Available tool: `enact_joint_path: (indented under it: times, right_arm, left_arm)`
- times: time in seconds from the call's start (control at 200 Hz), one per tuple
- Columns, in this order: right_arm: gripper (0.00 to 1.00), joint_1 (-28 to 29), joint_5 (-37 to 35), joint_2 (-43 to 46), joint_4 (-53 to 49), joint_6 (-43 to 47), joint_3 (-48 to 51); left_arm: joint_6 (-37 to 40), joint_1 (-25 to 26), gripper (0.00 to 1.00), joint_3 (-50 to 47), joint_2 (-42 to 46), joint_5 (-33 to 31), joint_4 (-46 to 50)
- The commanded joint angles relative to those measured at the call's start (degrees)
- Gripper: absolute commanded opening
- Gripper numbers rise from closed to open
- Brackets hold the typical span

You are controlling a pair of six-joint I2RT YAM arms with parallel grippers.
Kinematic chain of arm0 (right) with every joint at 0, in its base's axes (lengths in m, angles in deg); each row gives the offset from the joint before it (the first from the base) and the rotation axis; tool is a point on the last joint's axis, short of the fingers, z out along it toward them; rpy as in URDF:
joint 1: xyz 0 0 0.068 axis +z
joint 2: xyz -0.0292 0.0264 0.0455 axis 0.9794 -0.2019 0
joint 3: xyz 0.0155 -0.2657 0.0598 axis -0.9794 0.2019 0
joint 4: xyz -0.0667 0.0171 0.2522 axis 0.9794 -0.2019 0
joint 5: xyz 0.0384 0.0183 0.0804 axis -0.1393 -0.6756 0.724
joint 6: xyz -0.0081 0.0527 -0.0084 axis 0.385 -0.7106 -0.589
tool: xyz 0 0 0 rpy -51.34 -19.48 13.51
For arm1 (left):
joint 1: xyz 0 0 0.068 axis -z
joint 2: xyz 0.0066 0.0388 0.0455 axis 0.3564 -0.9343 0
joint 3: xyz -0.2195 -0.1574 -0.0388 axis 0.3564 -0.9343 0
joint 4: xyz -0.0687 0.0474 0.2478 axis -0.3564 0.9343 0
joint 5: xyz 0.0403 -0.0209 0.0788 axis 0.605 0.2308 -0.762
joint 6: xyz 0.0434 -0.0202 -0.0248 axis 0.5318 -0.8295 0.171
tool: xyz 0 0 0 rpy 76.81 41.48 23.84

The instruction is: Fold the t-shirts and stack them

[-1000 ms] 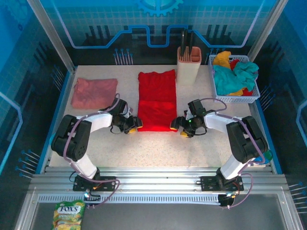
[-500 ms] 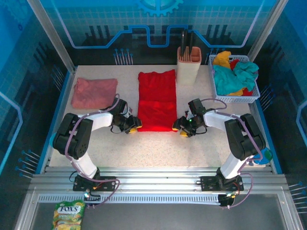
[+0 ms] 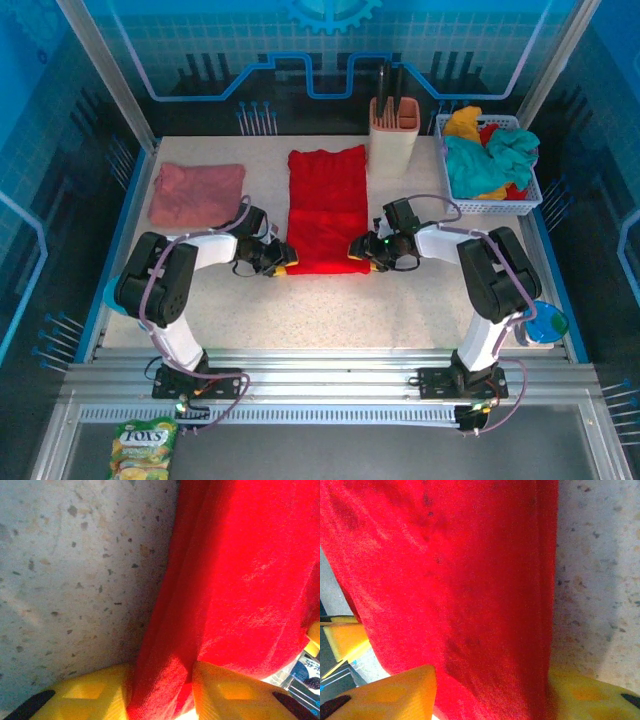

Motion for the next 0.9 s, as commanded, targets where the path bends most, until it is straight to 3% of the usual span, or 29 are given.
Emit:
enact_joint_path:
  times: [0.0,0.125,0.24,0.465,0.69,0.895]
  right_arm:
    - [0.48,0.59,0.44,-0.86,0.79,1.10,-0.98]
    - [0.32,0.67,0.04,0.07,-0.73,1.41,-0.90]
    - [0.26,0.91,-0.35,1.45,-2.32,1.06,-0.28]
    - [0.00,1.87,-1.62,4.59,-4.89,-0.05,0.54]
    - [0.00,3.49,-2.05,7.51,-5.79,-0.67,3.27]
    - [0.00,6.93,-3.54,13.50,-7.29,-2.69,10.21]
  left_arm:
    - [-0.35,1.84,0.28,1.46,-2.26,2.24,-4.82]
    - [-0.56,1.99,0.17,1.62,-1.11,1.31,-3.79]
    - [-0.91,2.31,0.09,1.70,1.29,-0.77,-1.92]
    - [-1.93,3.99,0.00,1.75,4.70,-3.93,0.68]
    - [-4.05,7.16,0.00,-1.55,7.92,-6.53,2.56]
    - [-7.71,11.02,0.00,-9.33,17.74,-10.27,5.57]
